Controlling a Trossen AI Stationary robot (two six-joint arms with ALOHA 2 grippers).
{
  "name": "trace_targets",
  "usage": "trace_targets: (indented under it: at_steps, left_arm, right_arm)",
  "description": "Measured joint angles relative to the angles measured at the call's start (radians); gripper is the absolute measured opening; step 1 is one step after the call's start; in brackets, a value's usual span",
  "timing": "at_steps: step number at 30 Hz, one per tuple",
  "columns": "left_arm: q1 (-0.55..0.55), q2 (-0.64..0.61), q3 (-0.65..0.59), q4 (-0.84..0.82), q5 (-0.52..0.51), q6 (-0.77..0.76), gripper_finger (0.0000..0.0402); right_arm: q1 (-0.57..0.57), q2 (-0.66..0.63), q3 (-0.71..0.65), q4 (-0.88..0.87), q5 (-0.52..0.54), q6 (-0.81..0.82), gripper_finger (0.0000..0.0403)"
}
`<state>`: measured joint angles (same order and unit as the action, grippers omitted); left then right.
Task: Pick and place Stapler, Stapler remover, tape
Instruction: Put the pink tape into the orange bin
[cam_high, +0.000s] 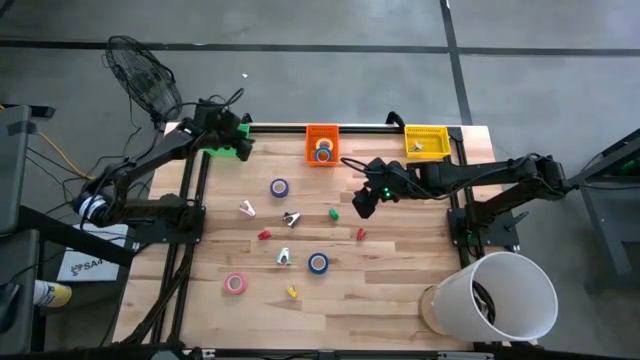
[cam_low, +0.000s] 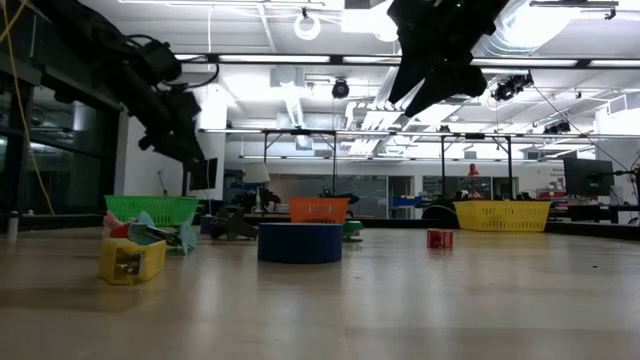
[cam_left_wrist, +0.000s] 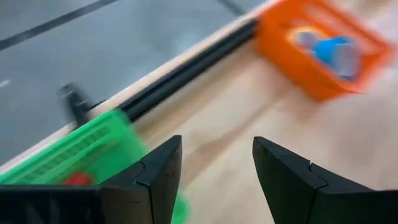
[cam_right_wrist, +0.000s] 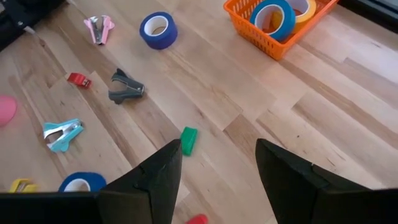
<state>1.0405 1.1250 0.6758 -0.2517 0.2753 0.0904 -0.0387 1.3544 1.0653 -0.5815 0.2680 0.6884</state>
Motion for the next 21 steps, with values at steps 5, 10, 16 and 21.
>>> trace_targets:
  at_steps: [5,10,16,21]
  left_arm:
    - [-0.009,-0.09,0.0,-0.088,0.127,0.026,0.0195]
    - [-0.085,-0.233,0.0,-0.216,0.067,-0.029,0.0195]
    - [-0.288,-0.378,0.0,-0.348,-0.034,-0.164,0.0195]
    - [-0.518,-0.44,0.0,-0.474,-0.172,-0.304,0.0195]
  right_arm:
    - [0.0,0.0,0.0,-0.002,-0.032,-0.016,0.0197]
    - [0.0,0.0,0.0,-0.028,-0.036,-0.013,0.0197]
    - [0.0,0.0,0.0,-0.042,-0.032,-0.015,0.0197]
    - [0.0,0.0,0.0,-0.041,-0.015,-0.032,0.0197]
